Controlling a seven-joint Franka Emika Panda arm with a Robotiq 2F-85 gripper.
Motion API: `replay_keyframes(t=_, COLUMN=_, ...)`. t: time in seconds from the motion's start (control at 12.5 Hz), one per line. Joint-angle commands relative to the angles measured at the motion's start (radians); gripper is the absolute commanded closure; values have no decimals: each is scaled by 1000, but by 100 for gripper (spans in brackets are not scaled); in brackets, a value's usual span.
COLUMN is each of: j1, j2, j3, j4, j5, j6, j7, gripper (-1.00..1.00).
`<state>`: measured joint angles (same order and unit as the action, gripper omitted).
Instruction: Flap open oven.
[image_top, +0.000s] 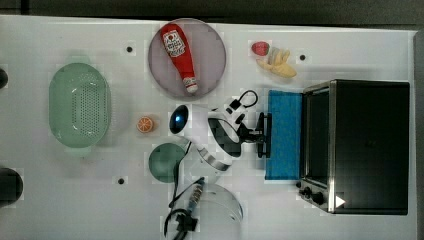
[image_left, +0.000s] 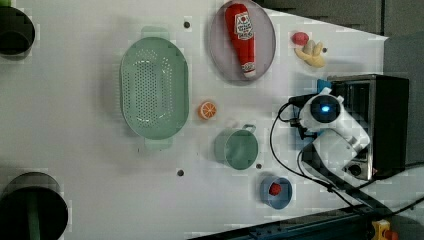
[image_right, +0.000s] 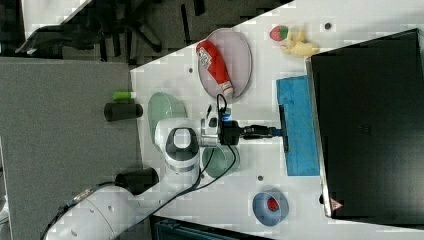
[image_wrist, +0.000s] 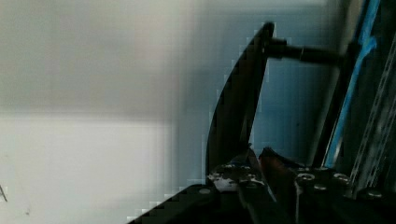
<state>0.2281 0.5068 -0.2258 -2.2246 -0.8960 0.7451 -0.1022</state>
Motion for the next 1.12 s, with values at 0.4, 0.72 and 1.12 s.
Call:
replay_keyframes(t=0.4, j1=73, j2=135, j3=-17, j4=93, j5=-86, j6=-37, j7=231, gripper=65)
replay_keyframes(t=0.72, j1=77, j2=102, j3=-17, j4=108, j5=-66, j6=9, j7=231, gripper=65)
replay_keyframes(t=1.12, j1=65, j2=-107, j3=-20, j4=107, j5=184, j6=38, j7=229, gripper=65)
